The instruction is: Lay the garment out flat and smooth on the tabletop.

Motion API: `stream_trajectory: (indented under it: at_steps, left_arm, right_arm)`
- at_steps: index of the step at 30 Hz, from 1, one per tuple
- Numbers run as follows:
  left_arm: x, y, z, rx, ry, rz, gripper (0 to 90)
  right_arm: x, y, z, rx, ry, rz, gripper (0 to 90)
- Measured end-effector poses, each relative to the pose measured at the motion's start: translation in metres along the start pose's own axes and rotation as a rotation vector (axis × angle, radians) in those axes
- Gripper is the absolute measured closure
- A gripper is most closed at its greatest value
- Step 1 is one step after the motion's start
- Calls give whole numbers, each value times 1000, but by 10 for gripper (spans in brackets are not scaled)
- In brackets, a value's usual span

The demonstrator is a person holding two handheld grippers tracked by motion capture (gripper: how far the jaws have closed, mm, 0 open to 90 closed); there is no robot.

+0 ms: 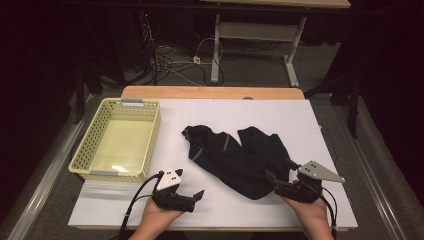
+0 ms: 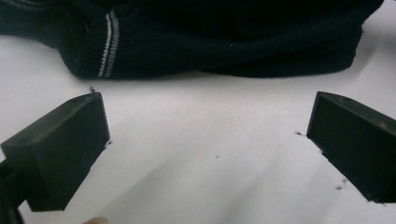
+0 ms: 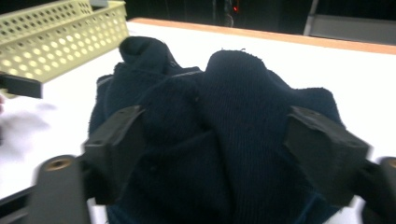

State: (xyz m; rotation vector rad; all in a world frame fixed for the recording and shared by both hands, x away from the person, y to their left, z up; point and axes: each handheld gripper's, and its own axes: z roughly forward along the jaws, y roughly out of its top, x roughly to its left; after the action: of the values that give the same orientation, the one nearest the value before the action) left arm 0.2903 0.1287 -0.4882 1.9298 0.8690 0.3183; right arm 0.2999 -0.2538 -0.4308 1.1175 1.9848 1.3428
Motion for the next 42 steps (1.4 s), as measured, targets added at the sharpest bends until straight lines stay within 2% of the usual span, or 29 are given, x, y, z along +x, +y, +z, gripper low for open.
stream_trajectory:
  at_steps: [3, 5, 8, 10, 11, 12, 13, 15, 17, 21, 26, 29, 34, 42]
  left_arm:
    - [1, 0, 0, -4, -7, -4, 0]
    - [1, 0, 0, -6, -9, -3, 0]
    - [0, -1, -1, -9, -9, 5, 0]
    - [0, -1, -1, -10, -7, 6, 0]
    - [0, -1, -1, -10, -6, 8, 0]
    - [0, -1, -1, -10, -6, 9, 1]
    - [0, -1, -1, -10, -7, 8, 1]
    - [0, -1, -1, -11, -8, 4, 1]
    - [0, -1, -1, -14, -3, 3, 3]
    - [-2, -1, -2, -20, -5, 19, 5]
    - [-2, -1, -2, -19, -5, 17, 5]
    - [-2, -2, -2, -22, 1, 14, 5]
    - [-1, -2, -3, -25, 3, 8, 5]
    - [-1, -1, -2, -17, -3, 15, 5]
  right_arm:
    - [-6, 13, 13, 53, -10, -23, 151]
    - [-12, 17, 22, 69, -5, 4, 149]
    - [-16, 12, 39, 147, 15, 5, 158]
    - [-16, 6, 44, 168, 21, 1, 192]
    - [-15, 3, 45, 172, 26, -2, 229]
    - [-14, 0, 45, 176, 38, -6, 307]
    - [-14, -3, 44, 176, 59, -9, 444]
    - [-12, -9, 41, 175, 81, -18, 593]
    - [-9, -11, 37, 175, 75, -47, 685]
    - [5, -10, 19, 157, 67, -122, 727]
    - [30, -9, -11, 73, 118, -169, 740]
    - [47, -14, -22, 43, 148, -188, 741]
    - [72, -30, -22, 82, 216, -229, 742]
    - [95, -44, -12, 148, 271, -277, 744]
